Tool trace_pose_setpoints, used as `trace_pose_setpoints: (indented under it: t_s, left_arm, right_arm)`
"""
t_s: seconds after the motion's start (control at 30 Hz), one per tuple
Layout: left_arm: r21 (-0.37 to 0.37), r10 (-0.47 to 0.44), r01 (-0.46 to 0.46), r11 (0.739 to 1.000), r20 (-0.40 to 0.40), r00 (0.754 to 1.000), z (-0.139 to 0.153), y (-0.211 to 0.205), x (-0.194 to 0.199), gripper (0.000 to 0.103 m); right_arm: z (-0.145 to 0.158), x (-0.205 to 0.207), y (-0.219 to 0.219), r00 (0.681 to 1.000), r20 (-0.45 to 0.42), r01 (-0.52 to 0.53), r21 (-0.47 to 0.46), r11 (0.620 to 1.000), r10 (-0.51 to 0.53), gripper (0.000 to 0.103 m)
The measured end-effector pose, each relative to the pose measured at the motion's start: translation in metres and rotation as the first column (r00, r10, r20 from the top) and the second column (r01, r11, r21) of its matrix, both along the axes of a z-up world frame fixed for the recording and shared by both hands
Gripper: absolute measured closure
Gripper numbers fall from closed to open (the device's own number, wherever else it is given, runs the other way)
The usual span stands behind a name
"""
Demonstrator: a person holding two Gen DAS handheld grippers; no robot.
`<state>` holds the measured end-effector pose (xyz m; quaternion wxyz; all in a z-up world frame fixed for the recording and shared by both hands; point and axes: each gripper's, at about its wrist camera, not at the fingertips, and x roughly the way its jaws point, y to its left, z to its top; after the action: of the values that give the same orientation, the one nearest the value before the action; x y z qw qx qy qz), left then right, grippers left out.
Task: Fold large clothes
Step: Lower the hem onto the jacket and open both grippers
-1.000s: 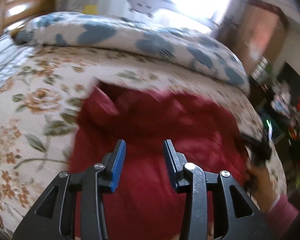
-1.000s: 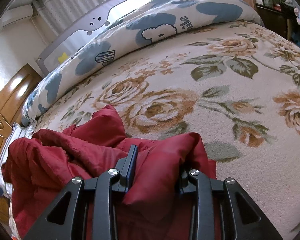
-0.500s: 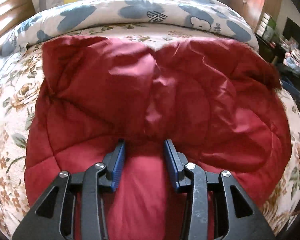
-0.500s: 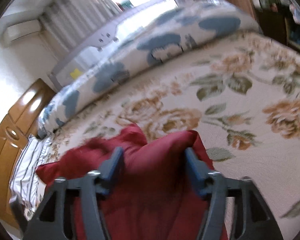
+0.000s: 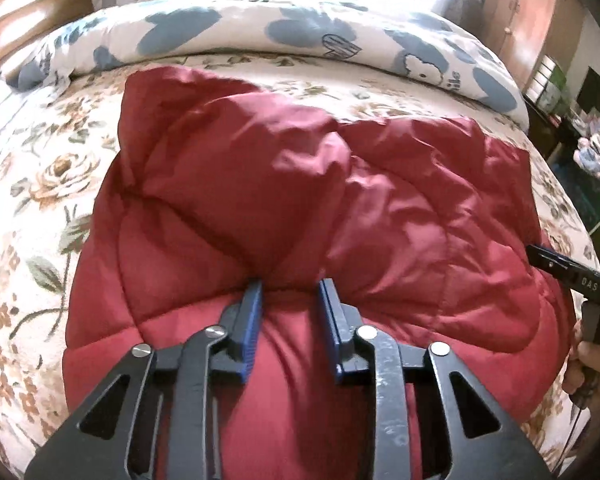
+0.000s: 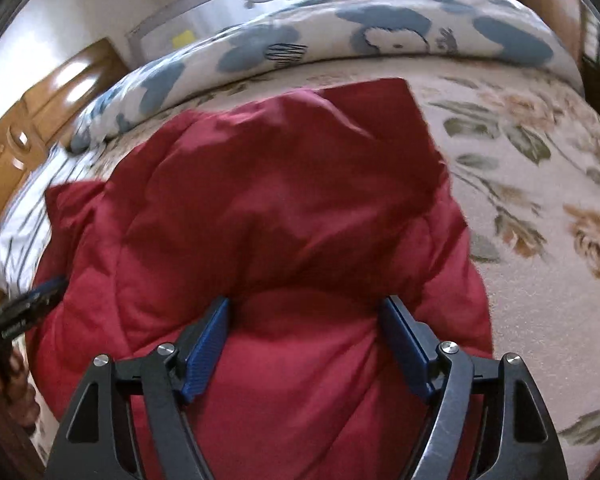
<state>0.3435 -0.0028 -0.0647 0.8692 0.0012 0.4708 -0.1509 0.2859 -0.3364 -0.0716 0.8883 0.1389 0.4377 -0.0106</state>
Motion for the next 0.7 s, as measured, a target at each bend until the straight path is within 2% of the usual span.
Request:
trace_pose_setpoints:
  t_s: [0.13, 0.3, 0.43, 0.63, 0.7]
  left_arm:
    - [-0.026, 0.041, -0.042, 0.999, -0.041, 0.998, -0.009, 0.006, 0.021, 0.077]
    - [-0.055, 0.081, -0.086, 0.995, -0.087, 0.993, -0.02, 0.013, 0.038, 0.077]
    - [-0.019, 0.079, -0.08, 0.997, -0.069, 0.995, -0.016, 0.008, 0.031, 0.077]
    - [-0.067, 0.103, -0.108, 0.992, -0.062, 0.993, 0.0, 0.02, 0.016, 0.077]
    - [-0.07, 0.103, -0.106, 0.992, -0.052, 0.993, 0.007, 0.024, 0.007, 0.073]
  right_arm:
    - [-0.01, 0.01, -0.012, 0.999, -0.019, 0.028, 0.07, 0.997, -0.026, 0.023]
    - [-0.015, 0.011, -0.012, 0.999, -0.007, 0.043, 0.071, 0.997, -0.042, 0.022]
    - [-0.016, 0.011, -0.013, 0.999, -0.002, 0.048, 0.073, 0.996, -0.048, 0.021]
    - [-0.014, 0.011, -0.016, 0.999, 0.001, 0.043, 0.088, 0.995, -0.043, 0.021]
    - [-0.012, 0.01, -0.017, 0.999, 0.006, 0.046, 0.088, 0.995, -0.047, 0.021]
